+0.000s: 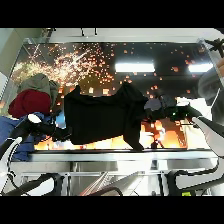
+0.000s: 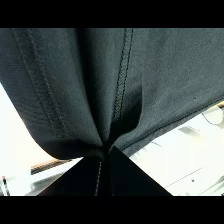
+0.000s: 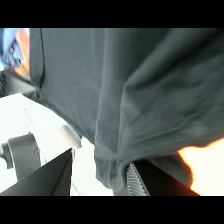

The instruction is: Fold the shirts.

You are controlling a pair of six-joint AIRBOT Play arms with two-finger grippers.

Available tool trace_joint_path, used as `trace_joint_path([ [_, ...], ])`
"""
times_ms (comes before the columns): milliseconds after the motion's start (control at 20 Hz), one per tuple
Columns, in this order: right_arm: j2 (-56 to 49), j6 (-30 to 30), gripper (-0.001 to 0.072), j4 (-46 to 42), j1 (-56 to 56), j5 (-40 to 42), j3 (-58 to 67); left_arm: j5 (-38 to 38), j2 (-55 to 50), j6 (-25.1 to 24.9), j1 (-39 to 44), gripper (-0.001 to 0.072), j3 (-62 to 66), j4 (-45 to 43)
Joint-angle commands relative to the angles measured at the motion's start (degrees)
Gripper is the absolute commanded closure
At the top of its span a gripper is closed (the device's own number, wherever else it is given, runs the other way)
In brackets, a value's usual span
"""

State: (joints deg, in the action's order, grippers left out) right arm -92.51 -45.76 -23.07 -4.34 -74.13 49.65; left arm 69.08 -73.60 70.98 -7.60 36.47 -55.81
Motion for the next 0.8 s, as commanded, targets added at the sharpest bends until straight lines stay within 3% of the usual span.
trace_joint_path([
  [0,-0.02,0.39,0.0349,-2.71,2.43,1.46,-3.61,0.48,-0.04,-0.07,-0.07,0.0691,0.04,-0.02],
  [150,-0.02,1.03,0.0352,-2.84,2.80,1.68,-5.60,0.74,-0.04,-0.46,-0.07,0.0691,0.04,-0.02],
  [200,-0.02,1.51,0.0450,-2.78,3.15,1.68,-5.84,0.76,-0.04,-0.46,-0.07,0.0691,0.04,0.00],
  [250,-0.02,2.36,0.0593,-1.77,3.52,1.73,-5.86,0.74,-0.04,-0.48,-0.07,0.0691,0.07,0.04],
  [350,0.00,5.33,0.0629,4.31,3.72,1.84,-5.84,0.76,-0.02,-1.33,-0.07,0.0691,0.11,0.87],
  [400,0.02,7.02,0.0688,7.89,3.72,1.84,-5.81,0.83,0.24,-2.12,-0.07,0.0691,0.22,2.12],
  [600,4.63,8.90,0.0689,13.09,2.49,1.11,-4.70,2.67,7.19,-4.09,-0.39,0.0692,4.68,6.19],
  [750,18.97,6.97,0.0689,13.27,-2.45,-2.89,-1.57,7.67,16.09,-4.15,-5.27,0.0692,14.97,12.41],
])
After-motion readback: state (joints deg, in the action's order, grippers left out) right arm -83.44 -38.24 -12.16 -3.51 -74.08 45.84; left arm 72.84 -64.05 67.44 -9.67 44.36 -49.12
